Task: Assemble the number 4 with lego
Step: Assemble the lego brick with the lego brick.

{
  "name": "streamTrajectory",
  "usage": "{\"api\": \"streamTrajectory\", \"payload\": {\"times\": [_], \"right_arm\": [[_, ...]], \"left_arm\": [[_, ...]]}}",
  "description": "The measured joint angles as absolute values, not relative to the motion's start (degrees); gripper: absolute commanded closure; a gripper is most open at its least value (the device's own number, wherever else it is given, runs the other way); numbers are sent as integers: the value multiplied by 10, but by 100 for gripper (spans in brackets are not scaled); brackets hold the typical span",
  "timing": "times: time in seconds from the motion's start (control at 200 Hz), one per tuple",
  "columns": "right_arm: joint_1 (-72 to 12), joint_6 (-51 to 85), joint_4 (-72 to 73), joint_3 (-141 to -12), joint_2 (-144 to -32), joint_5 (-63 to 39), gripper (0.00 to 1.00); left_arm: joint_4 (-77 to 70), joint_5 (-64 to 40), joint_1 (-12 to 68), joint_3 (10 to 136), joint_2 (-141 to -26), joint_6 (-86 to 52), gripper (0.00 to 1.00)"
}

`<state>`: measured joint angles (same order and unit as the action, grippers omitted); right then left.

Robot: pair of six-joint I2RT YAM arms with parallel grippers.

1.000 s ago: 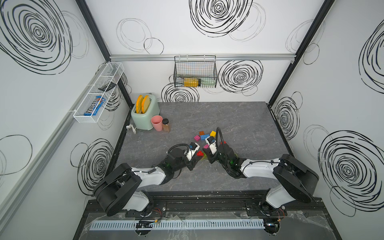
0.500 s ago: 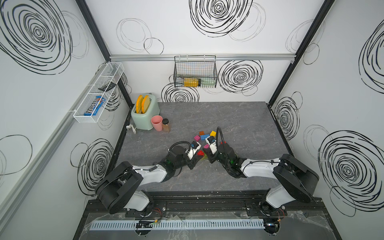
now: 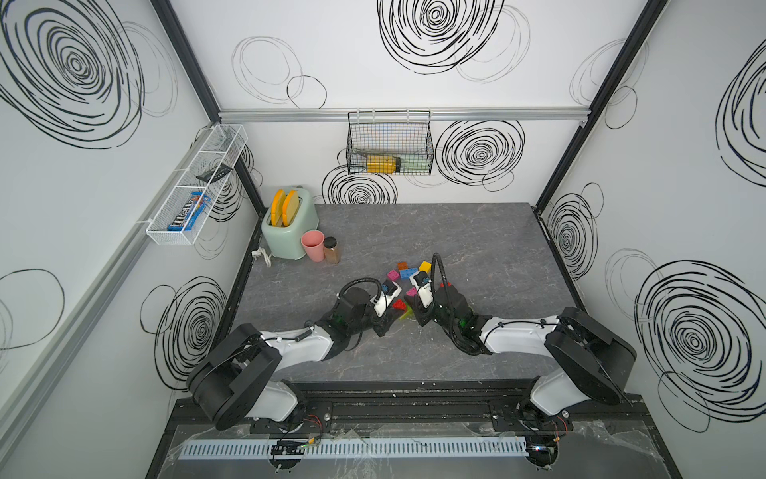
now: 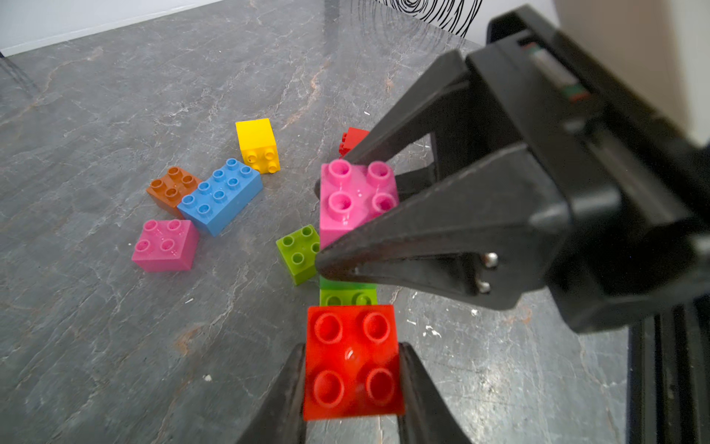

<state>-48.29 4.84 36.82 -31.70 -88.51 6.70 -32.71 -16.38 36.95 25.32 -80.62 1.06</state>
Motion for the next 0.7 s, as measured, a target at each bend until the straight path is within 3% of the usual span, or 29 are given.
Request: {"api": "streamTrajectory", "payload": {"times": [0.701], "right_arm": [[-481, 48, 368, -317, -885, 67, 100]], "left_arm": [[-312, -167, 371, 269, -820, 6, 100]]}}
